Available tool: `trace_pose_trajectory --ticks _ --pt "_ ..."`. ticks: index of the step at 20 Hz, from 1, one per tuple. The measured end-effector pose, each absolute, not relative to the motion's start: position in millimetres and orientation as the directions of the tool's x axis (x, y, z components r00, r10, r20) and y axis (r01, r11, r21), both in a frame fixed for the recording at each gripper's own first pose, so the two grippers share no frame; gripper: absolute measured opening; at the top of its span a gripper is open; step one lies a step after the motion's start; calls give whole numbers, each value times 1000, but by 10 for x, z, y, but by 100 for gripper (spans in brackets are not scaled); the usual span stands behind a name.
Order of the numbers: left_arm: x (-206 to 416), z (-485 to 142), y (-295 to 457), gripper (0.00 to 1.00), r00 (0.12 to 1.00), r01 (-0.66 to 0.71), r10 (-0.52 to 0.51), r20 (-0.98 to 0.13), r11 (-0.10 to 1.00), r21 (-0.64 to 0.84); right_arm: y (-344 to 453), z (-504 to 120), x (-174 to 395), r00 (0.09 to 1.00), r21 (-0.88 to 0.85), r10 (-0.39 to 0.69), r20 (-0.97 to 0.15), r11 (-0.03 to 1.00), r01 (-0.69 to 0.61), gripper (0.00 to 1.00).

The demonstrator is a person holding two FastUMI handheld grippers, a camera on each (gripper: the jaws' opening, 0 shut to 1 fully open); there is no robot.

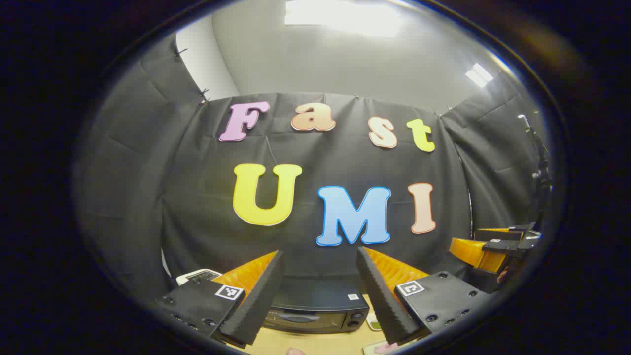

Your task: Open the electric oven with the left hand, put the food in, and close the electric oven.

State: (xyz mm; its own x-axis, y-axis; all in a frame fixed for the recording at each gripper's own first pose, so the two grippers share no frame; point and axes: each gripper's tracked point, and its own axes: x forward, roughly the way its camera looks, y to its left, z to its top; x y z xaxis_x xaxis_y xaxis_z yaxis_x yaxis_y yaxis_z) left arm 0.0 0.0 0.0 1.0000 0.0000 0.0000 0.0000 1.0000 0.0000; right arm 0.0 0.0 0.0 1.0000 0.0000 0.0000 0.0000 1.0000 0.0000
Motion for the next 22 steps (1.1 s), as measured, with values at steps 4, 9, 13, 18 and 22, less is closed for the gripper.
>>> trace_pose_trajectory --ticks 4,9,13,18,22 --pt "-7 -69 3 97 1000 15 -15 -17 1000 -6 1 -64 -10 1000 14 -11 -12 1000 11 99" --pt "-13 -84 21 97 999 25 -25 -20 1000 -4 0 -92 -15 1000 14 -26 -17 1000 26 99" --pt "-13 -70 62 100 1000 21 -21 -12 1000 4 4 -108 -23 999 19 -28 -21 999 28 99" --pt "38 -303 98 97 999 24 -23 -49 1000 8 -33 -130 -37 999 9 -30 -27 999 30 99" --pt "251 -782 134 100 989 37 -36 -142 999 2 -66 -254 -73 998 -5 -34 -57 999 34 99"
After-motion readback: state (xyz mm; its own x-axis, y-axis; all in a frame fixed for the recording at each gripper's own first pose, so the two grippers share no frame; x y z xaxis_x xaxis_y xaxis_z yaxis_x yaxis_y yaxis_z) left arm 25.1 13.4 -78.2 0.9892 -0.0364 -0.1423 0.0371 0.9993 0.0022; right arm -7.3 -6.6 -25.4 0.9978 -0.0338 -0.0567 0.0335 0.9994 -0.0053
